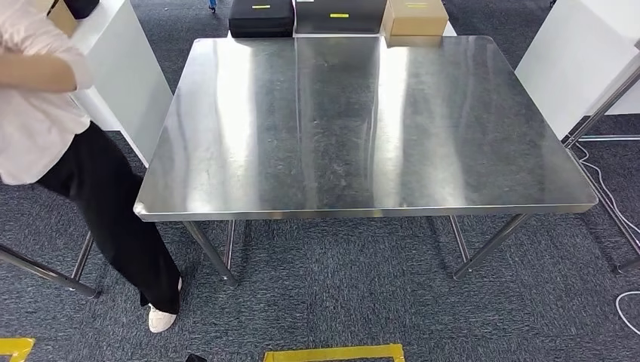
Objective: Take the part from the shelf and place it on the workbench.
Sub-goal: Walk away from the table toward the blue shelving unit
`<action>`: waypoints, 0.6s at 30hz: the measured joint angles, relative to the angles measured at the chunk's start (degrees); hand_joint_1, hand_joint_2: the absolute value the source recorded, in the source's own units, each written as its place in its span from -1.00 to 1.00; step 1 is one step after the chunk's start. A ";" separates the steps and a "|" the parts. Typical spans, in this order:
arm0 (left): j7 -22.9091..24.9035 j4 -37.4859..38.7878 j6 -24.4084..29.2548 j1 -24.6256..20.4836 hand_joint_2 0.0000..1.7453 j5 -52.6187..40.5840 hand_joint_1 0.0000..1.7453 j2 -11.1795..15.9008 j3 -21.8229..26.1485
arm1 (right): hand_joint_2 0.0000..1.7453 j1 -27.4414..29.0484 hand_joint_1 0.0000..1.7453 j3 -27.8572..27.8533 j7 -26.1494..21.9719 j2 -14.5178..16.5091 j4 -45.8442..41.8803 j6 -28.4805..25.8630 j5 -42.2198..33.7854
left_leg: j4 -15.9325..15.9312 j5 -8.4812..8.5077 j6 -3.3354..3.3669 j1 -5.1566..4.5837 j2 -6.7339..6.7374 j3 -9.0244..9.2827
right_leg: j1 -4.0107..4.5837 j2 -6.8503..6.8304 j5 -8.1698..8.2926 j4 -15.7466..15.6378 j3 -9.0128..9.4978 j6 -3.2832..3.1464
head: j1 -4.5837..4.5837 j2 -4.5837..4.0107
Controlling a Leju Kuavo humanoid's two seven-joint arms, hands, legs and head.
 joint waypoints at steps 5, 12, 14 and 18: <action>-0.23 0.00 0.22 0.00 -1.00 0.00 -1.00 -0.02 0.02 | 1.00 0.18 -1.00 0.00 0.09 -0.06 0.07 -0.03 0.00 | -0.45 0.47 0.16 0.28 0.38 -0.33 | -0.17 -0.04 -7.48 14.05 -4.99 -0.30 | 0.32 0.00; -0.62 -0.02 0.51 -0.01 -1.00 0.00 -1.00 0.05 0.02 | 1.00 0.10 -1.00 0.02 0.13 -0.15 0.14 -0.03 0.02 | 0.30 1.72 -2.03 0.42 0.12 -1.17 | -0.39 0.67 -2.45 -2.19 6.01 0.47 | 0.22 0.00; -0.71 -0.01 0.58 0.10 -1.00 0.00 -1.00 0.09 0.02 | 1.00 0.08 -1.00 0.03 0.15 -0.17 0.15 -0.03 0.01 | 0.89 1.22 -2.53 0.66 0.20 -1.50 | -0.71 0.48 -2.25 -2.21 5.45 -0.64 | 0.16 0.00; -0.77 0.00 0.65 0.21 -1.00 0.00 -1.00 0.03 0.01 | 1.00 0.27 -1.00 0.04 0.16 -0.14 0.15 -0.03 -0.02 | 11.26 -7.89 -3.28 1.12 1.37 -4.78 | -0.59 -0.28 -0.80 -2.12 4.10 -2.55 | 0.06 0.00</action>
